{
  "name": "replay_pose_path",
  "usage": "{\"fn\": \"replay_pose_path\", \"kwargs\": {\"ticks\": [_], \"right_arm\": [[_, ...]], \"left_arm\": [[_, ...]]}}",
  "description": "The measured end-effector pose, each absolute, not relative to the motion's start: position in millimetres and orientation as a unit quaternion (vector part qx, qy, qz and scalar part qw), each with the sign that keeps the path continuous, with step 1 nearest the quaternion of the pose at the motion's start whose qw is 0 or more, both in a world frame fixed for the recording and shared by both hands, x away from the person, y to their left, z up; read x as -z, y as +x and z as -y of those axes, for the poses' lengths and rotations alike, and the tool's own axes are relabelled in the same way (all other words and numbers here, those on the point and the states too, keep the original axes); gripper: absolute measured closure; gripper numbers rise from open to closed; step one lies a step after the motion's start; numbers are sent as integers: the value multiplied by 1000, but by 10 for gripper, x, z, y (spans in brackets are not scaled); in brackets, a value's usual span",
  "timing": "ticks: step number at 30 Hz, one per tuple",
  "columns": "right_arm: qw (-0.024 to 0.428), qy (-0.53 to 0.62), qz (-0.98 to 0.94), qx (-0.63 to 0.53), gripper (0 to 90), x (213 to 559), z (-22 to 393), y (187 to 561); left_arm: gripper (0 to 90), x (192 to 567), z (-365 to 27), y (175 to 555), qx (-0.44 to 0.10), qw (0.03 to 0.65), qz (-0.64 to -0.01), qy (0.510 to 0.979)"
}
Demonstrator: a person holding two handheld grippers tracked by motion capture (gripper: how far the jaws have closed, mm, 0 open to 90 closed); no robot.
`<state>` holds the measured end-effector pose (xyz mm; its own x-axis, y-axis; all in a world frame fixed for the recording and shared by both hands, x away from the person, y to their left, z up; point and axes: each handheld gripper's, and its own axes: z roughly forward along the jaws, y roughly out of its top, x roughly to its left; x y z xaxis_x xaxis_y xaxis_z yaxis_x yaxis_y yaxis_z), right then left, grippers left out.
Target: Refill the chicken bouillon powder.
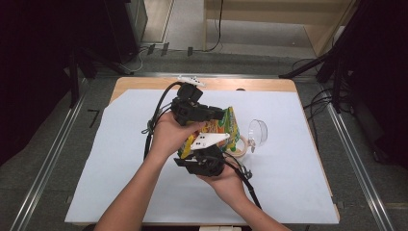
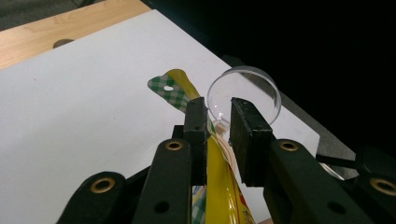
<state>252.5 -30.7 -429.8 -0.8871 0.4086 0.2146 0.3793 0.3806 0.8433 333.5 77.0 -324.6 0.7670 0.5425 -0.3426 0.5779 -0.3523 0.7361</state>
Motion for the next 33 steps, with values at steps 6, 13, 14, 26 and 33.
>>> {"fn": "replay_pose_path", "kwargs": {"ticks": [6,13,14,26,33], "right_arm": [[13,225,-836,-501,756,4319,324,2532],[2,221,-835,-504,756,4323,385,2549],[0,220,-835,-504,757,4325,391,2543],[-5,218,-835,-505,758,4336,399,2577],[-7,219,-833,-508,758,4325,405,2583]], "left_arm": [[782,3266,-762,3301,12,460,-347,817],[776,3262,-709,3272,4,460,-355,814],[777,3263,-707,3271,4,460,-357,813],[783,3280,-708,3308,7,456,-369,810],[784,3264,-688,3312,5,454,-370,811]]}}
